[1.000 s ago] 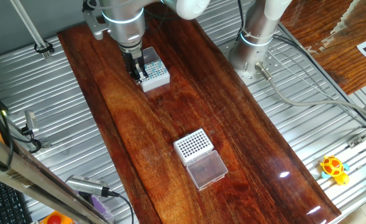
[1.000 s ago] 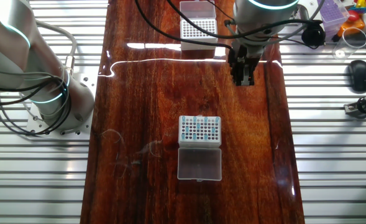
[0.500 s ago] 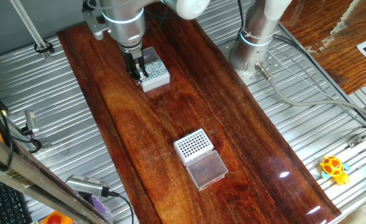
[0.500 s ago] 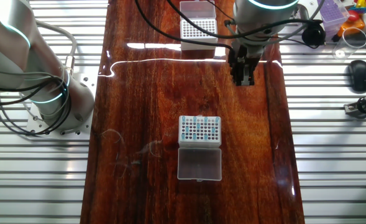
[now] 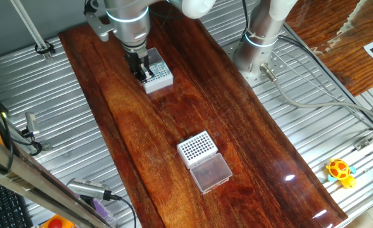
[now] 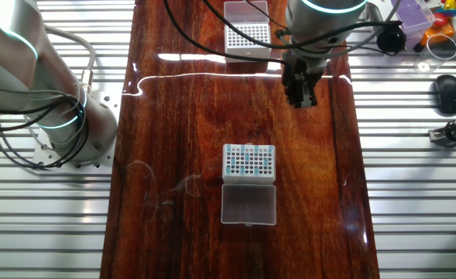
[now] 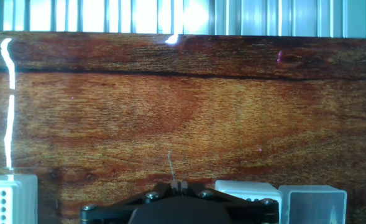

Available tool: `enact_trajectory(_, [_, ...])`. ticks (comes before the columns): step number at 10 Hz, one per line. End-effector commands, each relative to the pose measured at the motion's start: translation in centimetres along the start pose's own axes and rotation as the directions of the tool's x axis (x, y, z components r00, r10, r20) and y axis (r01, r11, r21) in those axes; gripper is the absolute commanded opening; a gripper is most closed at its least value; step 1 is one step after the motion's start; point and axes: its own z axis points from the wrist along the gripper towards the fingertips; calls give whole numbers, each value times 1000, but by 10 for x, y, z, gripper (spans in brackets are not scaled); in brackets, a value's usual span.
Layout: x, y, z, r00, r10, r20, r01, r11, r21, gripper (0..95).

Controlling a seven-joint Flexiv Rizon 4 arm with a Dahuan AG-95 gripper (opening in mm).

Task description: Transfer all medium pipette tips from one holder to another

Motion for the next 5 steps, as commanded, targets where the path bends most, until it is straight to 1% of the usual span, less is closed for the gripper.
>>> enact_trajectory(1, [3,0,1,1000,-16,1,16,1000,1,0])
enact_trajectory(5, [3,0,1,1000,-30,-2,30,1000,1,0])
